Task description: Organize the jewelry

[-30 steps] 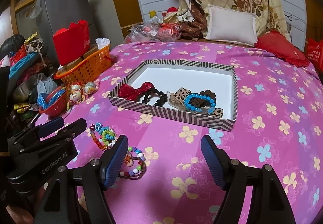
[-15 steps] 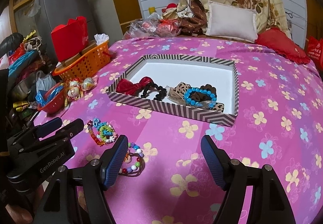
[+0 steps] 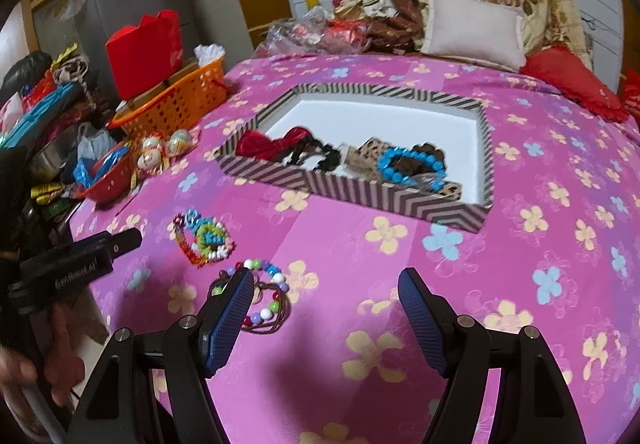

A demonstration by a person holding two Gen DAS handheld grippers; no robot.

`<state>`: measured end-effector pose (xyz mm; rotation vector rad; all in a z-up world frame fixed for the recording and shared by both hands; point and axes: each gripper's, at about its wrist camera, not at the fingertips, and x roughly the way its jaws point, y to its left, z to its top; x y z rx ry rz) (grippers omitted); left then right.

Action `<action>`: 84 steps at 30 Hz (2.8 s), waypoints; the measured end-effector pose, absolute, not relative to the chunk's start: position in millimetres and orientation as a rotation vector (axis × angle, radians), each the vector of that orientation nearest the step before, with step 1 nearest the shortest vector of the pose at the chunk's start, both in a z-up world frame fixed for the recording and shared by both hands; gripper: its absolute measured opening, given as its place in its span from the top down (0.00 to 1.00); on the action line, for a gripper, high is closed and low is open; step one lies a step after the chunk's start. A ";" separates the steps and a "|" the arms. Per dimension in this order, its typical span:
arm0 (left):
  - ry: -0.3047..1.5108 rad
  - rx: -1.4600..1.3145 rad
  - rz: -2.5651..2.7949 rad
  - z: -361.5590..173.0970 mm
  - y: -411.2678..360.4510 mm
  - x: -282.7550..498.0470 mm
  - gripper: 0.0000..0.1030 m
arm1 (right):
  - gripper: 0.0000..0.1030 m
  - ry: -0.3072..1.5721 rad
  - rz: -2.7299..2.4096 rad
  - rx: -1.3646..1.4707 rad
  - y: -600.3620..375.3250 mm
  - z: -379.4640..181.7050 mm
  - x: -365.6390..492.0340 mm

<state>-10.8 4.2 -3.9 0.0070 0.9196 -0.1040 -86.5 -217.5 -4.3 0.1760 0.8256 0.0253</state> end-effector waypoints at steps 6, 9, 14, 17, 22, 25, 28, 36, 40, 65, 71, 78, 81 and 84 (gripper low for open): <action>1.001 -0.050 -0.089 -23.7 28.0 0.5 0.49 | 0.30 0.874 0.069 0.150 -206.6 -23.3 -81.2; 1.016 -0.058 -0.093 -29.5 29.4 4.3 0.49 | 0.30 0.885 0.074 0.143 -203.9 -27.6 -79.6; 1.027 -0.084 -0.148 -29.4 15.3 8.9 0.49 | 0.30 0.898 0.064 0.151 -206.9 -32.9 -77.6; 1.033 -0.070 -0.178 -27.8 -2.5 13.9 0.49 | 0.30 0.905 0.062 0.154 -208.8 -34.3 -76.8; 1.026 -0.014 -0.213 -32.1 -36.2 26.1 0.51 | 0.30 0.909 0.063 0.164 -213.7 -35.8 -77.6; 1.092 -0.032 -0.248 -46.8 -45.6 38.8 0.79 | 0.30 0.913 0.075 0.161 -215.0 -36.8 -78.9; 1.120 -0.062 -0.252 -51.0 -43.2 43.9 0.88 | 0.30 0.917 0.096 0.155 -212.7 -38.5 -79.9; 1.043 -0.122 -0.308 -10.9 -22.6 39.6 0.88 | 0.60 0.940 0.160 0.124 -195.0 -51.0 -72.0; 1.010 -0.143 -0.332 12.0 -13.6 38.5 0.88 | 0.67 0.927 0.179 0.101 -187.9 -51.4 -67.9; 0.928 -0.145 -0.338 62.2 5.0 18.8 0.88 | 0.98 0.807 0.234 0.128 -187.5 4.8 -68.6; 0.917 -0.145 -0.366 77.6 2.8 15.2 0.88 | 0.98 0.763 0.217 0.108 -190.2 27.4 -71.4; 0.900 -0.126 -0.372 88.9 -4.3 12.2 0.88 | 0.98 0.733 0.199 0.084 -197.6 43.4 -71.9; 0.897 -0.112 -0.375 90.9 -11.2 13.4 0.88 | 0.98 0.729 0.190 0.079 -203.4 47.5 -69.9; 0.894 -0.098 -0.379 91.6 -18.3 14.4 0.88 | 0.98 0.725 0.180 0.079 -209.4 50.1 -69.4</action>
